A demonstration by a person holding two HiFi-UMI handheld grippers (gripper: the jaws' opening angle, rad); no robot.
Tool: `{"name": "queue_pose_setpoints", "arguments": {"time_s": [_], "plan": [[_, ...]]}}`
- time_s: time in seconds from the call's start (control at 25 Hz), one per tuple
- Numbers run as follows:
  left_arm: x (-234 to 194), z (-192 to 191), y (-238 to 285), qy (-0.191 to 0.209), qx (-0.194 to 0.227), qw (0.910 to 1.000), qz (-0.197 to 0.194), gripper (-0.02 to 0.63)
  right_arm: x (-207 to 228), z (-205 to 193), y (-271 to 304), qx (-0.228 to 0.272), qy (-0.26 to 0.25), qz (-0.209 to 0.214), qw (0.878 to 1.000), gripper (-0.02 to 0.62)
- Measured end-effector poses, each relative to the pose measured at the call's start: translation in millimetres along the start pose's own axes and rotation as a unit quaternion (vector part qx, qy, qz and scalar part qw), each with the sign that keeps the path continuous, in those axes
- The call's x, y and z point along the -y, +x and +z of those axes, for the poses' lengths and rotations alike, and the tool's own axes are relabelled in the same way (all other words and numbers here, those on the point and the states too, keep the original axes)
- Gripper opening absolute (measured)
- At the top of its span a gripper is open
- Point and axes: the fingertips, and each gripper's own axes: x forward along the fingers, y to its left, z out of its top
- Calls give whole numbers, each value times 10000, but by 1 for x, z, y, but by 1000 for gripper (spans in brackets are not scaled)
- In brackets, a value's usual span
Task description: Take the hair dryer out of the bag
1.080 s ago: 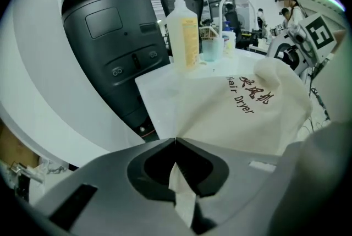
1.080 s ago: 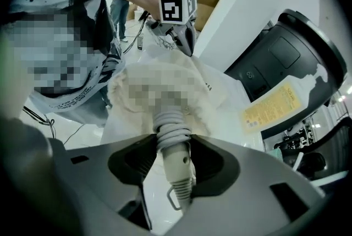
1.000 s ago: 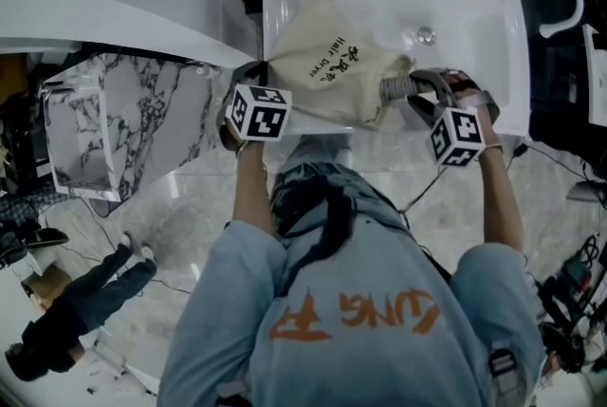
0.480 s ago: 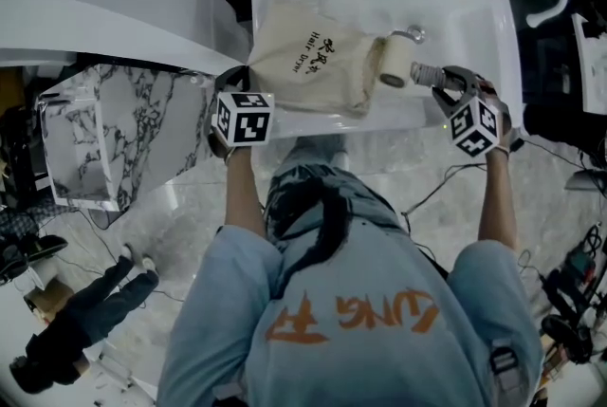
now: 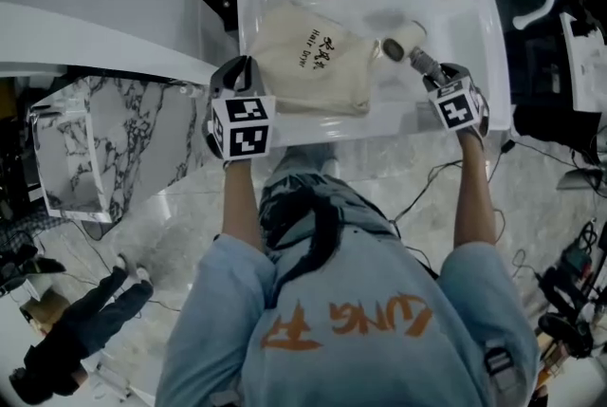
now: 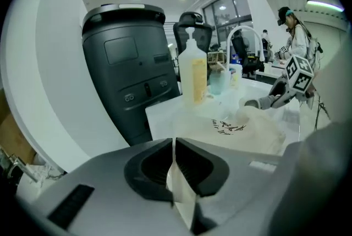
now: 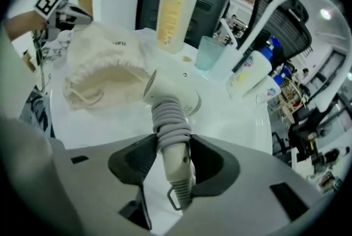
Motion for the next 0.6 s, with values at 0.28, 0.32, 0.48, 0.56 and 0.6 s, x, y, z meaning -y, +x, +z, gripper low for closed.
{"name": "queue_pose_setpoints", "arguments": {"time_s": [0.28,0.32,0.48,0.56,0.6], "plan": [[9,1,21,172,-317,9993,-54,6,28,13,41,-236,943,-132,9952,195],[8,-6,24,154,-434,9989,-113,6,28,9,46,-427,1088,-102,9931,195],[11,-28,38,28,-816,9956,-465,6,20,-29,60,-1820,1865,104,9654,195],[16,-27,42,-57,-735,9947,-721,9,27,-22,77,-1800,1888,79,9653,195],[20,-26,42,-81,-676,9938,-880,30,30,-19,84,-1769,1888,59,9659,195]]}}
